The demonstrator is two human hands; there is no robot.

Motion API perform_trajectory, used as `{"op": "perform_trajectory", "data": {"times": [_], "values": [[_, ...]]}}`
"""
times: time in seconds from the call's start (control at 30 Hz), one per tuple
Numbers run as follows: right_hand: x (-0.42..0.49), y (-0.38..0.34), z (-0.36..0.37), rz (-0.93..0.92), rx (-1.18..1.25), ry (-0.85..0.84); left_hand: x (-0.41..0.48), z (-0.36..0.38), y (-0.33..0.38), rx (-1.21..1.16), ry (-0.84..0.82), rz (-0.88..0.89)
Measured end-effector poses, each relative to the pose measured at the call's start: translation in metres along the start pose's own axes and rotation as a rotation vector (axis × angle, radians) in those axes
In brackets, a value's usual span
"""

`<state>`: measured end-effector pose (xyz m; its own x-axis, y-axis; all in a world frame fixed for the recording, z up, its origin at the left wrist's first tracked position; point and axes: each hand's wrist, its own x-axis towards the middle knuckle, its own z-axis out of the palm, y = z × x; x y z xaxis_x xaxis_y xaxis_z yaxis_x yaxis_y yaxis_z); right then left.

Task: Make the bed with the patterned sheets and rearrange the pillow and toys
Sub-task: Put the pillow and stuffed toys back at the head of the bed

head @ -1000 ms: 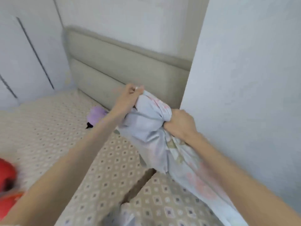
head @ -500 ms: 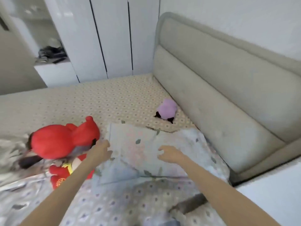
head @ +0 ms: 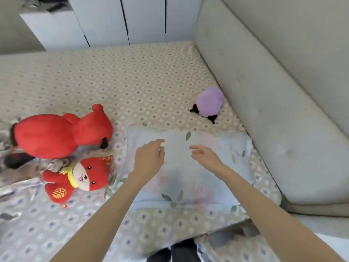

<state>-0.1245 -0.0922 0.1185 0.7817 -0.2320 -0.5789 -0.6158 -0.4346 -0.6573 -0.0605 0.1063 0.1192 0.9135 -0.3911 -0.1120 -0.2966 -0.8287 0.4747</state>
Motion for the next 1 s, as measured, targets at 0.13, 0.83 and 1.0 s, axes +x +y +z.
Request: {"op": "perform_trajectory", "data": {"times": [0.13, 0.83, 1.0], "values": [[0.080, 0.036, 0.003, 0.178, -0.232, -0.117, 0.053, 0.079, -0.018, 0.200, -0.417, -0.176], [0.236, 0.181, 0.096, -0.195, -0.767, 0.229, 0.118, 0.251, -0.136, 0.471, -0.165, -0.075], [0.239, 0.136, 0.085, -0.218, -0.709, 0.276, 0.130, 0.215, -0.133, 0.425, 0.078, -0.020]]}}
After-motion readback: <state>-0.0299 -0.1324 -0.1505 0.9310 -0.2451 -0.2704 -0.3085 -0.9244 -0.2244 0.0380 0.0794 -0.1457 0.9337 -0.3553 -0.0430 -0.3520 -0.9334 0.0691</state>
